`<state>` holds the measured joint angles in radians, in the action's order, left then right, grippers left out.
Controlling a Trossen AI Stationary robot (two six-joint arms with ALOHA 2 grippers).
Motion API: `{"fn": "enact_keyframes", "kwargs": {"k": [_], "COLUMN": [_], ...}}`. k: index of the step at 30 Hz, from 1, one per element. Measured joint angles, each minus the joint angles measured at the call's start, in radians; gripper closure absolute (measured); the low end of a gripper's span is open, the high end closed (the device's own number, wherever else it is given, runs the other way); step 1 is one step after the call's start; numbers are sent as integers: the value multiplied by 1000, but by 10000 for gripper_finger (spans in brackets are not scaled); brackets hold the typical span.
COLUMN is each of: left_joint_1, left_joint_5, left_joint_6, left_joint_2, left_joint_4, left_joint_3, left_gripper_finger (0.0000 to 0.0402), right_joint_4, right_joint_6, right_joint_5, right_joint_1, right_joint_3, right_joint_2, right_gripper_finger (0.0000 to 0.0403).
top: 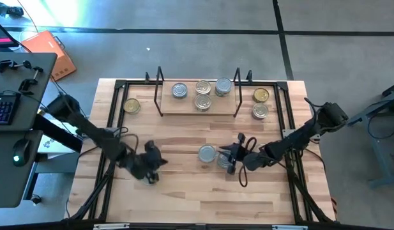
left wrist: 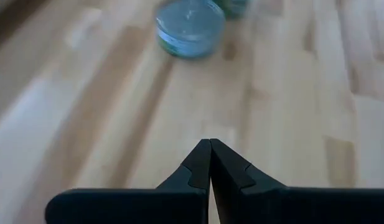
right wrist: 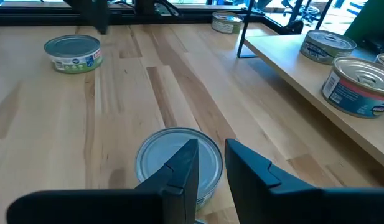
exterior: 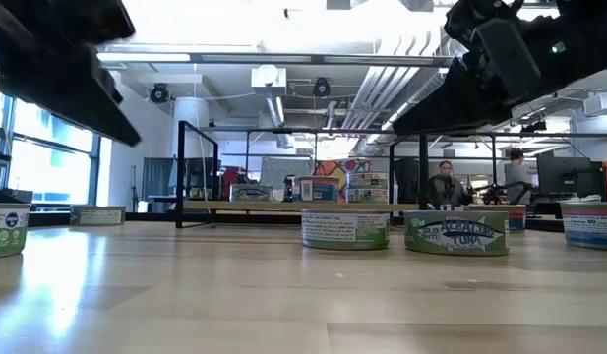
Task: Stack canned seafood by type on shelf
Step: Put the green-white tuna can on the shelf
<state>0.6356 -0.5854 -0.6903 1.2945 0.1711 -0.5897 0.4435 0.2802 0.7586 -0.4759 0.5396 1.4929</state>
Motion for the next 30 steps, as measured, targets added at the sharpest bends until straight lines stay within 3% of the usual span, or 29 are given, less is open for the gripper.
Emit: {"fn": "enact_keyframes", "kwargs": {"k": [9,16,22,27,30], "left_joint_1": [227,414,450,385,319], "left_joint_5": [27,53,45,-64,-126], "left_joint_6": [-449,-956,-1066,-941,-796], "left_joint_2": [200,241,242,237,238], "left_joint_4": [556,756,636,353,197], "left_joint_3": [-331,-344,-226,-92,-35], "left_gripper_finger": [401,401,401,402,402], "right_joint_4": [2,3,11,27,57], "right_joint_6": [7,8,8,6,-29], "right_joint_5": [0,-1,0,-18,-117], "right_joint_1": [0,2,17,38,57], "right_joint_3": [0,0,1,1,2], "right_joint_2": [0,0,0,0,0], "right_gripper_finger": [332,332,332,331,331]}}
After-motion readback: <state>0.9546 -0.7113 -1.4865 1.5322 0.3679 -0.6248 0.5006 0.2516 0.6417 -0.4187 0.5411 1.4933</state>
